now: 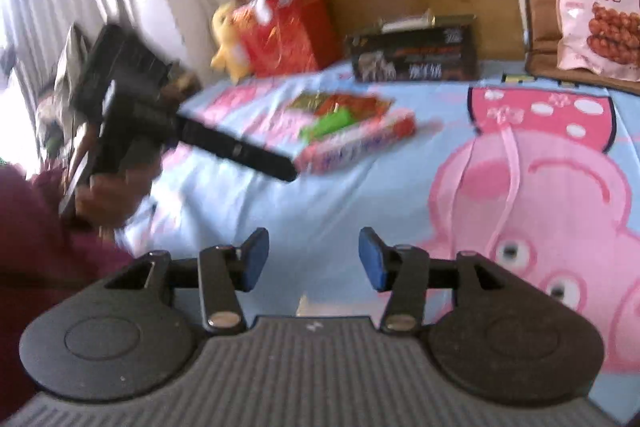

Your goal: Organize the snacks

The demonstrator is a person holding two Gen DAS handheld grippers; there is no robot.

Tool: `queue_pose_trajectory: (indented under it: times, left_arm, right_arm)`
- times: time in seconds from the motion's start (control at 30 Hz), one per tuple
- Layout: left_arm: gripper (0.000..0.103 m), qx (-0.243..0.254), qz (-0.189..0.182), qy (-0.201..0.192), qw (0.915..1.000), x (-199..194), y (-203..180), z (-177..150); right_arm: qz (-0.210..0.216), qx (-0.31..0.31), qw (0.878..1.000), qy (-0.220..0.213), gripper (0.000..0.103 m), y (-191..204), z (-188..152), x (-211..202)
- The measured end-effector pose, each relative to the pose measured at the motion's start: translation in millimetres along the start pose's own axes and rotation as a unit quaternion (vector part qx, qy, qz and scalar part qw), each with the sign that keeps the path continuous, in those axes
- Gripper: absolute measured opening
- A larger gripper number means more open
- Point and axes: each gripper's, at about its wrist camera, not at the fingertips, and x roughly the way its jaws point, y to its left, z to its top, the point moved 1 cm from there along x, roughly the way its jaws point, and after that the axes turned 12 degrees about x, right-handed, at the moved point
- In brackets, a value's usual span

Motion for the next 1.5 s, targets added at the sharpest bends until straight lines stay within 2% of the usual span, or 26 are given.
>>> queue_pose_trajectory:
  times: [0.07,0.1,0.17,0.23,0.3,0.4,0.5,0.57,0.63,0.7,0.77,0.9,0.93,0.97,1.0,1.07,1.13,1.2,1.23,1.3,1.4,1.47,1.5]
  left_arm:
    - [0.043,0.019,0.005,0.027,0.9994,19,-11,-2]
    - [0.043,0.021,0.004,0.032,0.9992,23,-12,-3]
    - [0.043,0.013,0.004,0.033,0.9994,24,-11,-2]
    - [0.043,0.001,0.012,0.027,0.9996,21,-7,-1]
    - [0.043,-0.015,0.016,0.023,0.9995,18,0,-2]
    - [0.043,-0.036,0.020,0.020,0.9990,21,8,1]
    - [0.043,-0.032,0.020,0.019,0.9991,19,5,6]
    - [0.043,-0.021,0.016,0.021,0.9994,19,1,9]
    - [0.043,-0.010,0.009,0.023,0.9996,19,-3,10]
    - [0.043,-0.005,-0.004,0.028,0.9996,24,-7,11]
    - [0.043,0.002,-0.020,0.040,0.9990,32,-13,10]
    - [0.043,0.028,-0.047,0.063,0.9965,46,-25,5]
    - [0.043,0.031,-0.053,0.065,0.9960,48,-26,3]
    - [0.043,0.031,-0.056,0.064,0.9959,48,-27,3]
    - [0.043,0.031,-0.059,0.058,0.9961,46,-26,3]
    - [0.043,0.026,-0.058,0.043,0.9970,38,-22,4]
    - [0.046,0.016,-0.041,0.029,0.9986,28,-14,3]
    - [0.047,0.006,0.001,0.005,1.0000,10,1,2]
    - [0.047,-0.006,0.023,-0.013,0.9996,-3,10,0]
    - [0.047,-0.041,0.042,-0.047,0.9971,-33,31,-3]
    - [0.047,-0.085,0.075,-0.097,0.9887,-78,59,-10]
    - [0.049,-0.106,0.117,-0.120,0.9801,-100,74,-11]
    - [0.049,-0.115,0.142,-0.127,0.9750,-108,81,-11]
  right_arm:
    - [-0.039,-0.001,0.999,-0.036,0.052,-10,-21,10]
    - [-0.040,-0.006,0.995,-0.096,0.049,-14,-35,12]
    - [-0.048,-0.012,0.985,-0.167,0.046,-15,-50,22]
    - [-0.071,-0.046,0.977,-0.197,0.045,-11,-54,34]
    - [-0.069,-0.043,0.976,-0.202,0.045,-13,-53,35]
    - [-0.083,-0.055,0.976,-0.195,0.045,-10,-49,37]
    - [-0.085,-0.057,0.978,-0.183,0.046,-9,-45,34]
    - [-0.078,-0.065,0.980,-0.174,0.054,-12,-48,28]
    - [-0.083,-0.078,0.978,-0.176,0.077,-12,-50,17]
    - [-0.079,-0.079,0.978,-0.178,0.079,-15,-53,4]
    - [-0.064,-0.074,0.983,-0.157,0.079,-19,-56,-9]
    - [-0.067,-0.098,0.988,-0.097,0.076,-21,-70,-21]
    - [-0.083,-0.104,0.986,-0.103,0.065,-20,-73,-22]
    - [-0.085,-0.099,0.986,-0.100,0.062,-21,-71,-22]
    - [-0.073,-0.088,0.989,-0.090,0.045,-22,-65,-20]
    - [-0.060,-0.060,0.993,-0.076,0.045,-23,-50,-12]
    - [-0.043,-0.056,0.996,-0.062,0.045,-20,-32,7]
    - [-0.029,-0.045,0.998,-0.044,0.045,-14,-10,29]
    - [-0.018,-0.034,0.999,-0.034,0.045,-10,4,43]
    - [0.009,-0.018,1.000,-0.010,0.045,1,30,71]
    - [0.052,-0.029,0.998,0.003,0.045,28,54,104]
    - [0.072,-0.043,0.996,0.003,0.045,47,70,126]
    - [0.069,-0.063,0.996,-0.003,0.045,58,76,139]
